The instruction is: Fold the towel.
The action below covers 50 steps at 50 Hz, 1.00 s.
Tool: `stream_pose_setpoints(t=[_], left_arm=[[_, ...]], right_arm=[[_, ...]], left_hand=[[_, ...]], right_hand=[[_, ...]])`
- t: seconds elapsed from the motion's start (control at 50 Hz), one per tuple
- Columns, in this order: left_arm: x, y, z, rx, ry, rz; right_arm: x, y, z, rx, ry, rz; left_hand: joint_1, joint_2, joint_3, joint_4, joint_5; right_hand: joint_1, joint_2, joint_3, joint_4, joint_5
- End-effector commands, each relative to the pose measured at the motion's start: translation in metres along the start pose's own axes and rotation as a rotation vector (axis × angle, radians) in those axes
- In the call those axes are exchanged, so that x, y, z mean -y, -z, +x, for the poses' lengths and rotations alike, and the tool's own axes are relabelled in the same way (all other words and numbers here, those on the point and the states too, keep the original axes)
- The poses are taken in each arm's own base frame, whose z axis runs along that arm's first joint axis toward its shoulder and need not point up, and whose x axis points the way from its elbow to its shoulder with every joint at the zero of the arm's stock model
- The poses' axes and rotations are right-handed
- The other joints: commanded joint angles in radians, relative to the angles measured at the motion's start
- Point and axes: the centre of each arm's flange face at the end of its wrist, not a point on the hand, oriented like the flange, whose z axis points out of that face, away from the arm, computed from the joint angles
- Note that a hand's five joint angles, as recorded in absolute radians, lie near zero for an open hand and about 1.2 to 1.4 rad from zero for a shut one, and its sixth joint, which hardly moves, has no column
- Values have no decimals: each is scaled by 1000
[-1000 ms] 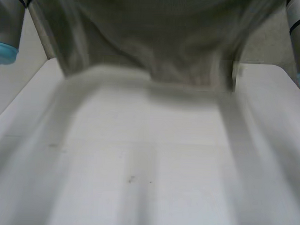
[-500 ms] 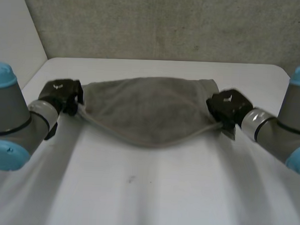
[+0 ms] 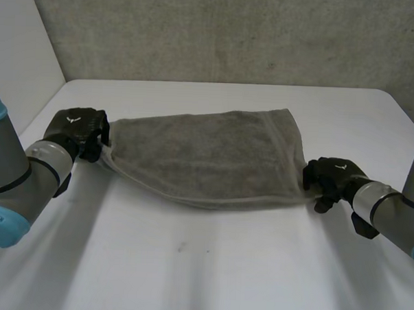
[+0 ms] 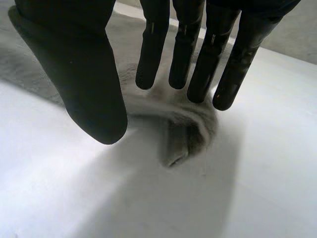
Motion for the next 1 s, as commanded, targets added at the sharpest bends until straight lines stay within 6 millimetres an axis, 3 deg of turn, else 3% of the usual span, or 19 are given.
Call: stream_pose_setpoints(t=[0.02,0.36,0.54,0.56,0.58,0.6,0.62,0.66,0.7,0.76,0.8,0.92,1.0], left_arm=[[1,1,0,0,3,2],[-2,2,1,-2,4,-7],[2,3,-4,13,7,1],[2,4,-4,14,7,3],[3,4,-4,14,7,6],[3,4,-4,14,7,6],[5,6,-4,13,6,9],[6,7,-4,13,6,11],[7,10,-3,11,8,6],[8,17,-2,4,6,-10],[6,27,1,-4,6,-41],[-3,45,3,-11,6,-122],[-9,65,-1,-7,10,-200]], right_arm=[[-7,-1,11,-49,-29,95],[-16,-18,10,-44,-26,133],[-18,-28,24,-137,18,126],[-16,-28,27,-147,29,131],[-12,-26,28,-153,35,142],[-12,-26,28,-153,35,142],[-7,-24,29,-157,36,155],[1,-21,31,-163,41,175],[22,-9,37,-188,60,235],[36,0,37,-193,77,274],[64,20,37,-216,116,333],[83,52,27,-222,252,281],[91,85,19,-238,453,163]], left_hand=[[188,179,181,178,189],[188,179,181,178,189],[188,179,181,178,189],[188,179,181,178,189],[188,179,181,178,189],[188,179,181,178,189],[188,179,181,178,189],[188,179,181,178,189],[188,179,181,178,189],[188,179,181,178,189],[188,179,181,178,189],[188,179,181,178,189],[188,179,181,178,189]], right_hand=[[-89,-83,-61,-54,-63],[-83,-78,-55,-48,-58],[2,8,30,37,28],[150,156,178,185,176],[471,477,499,507,497],[475,480,502,510,500],[706,712,734,741,732],[708,714,736,744,734],[708,714,736,744,734],[708,714,736,744,734],[708,714,736,744,734],[708,714,736,744,734],[708,714,736,744,734]])
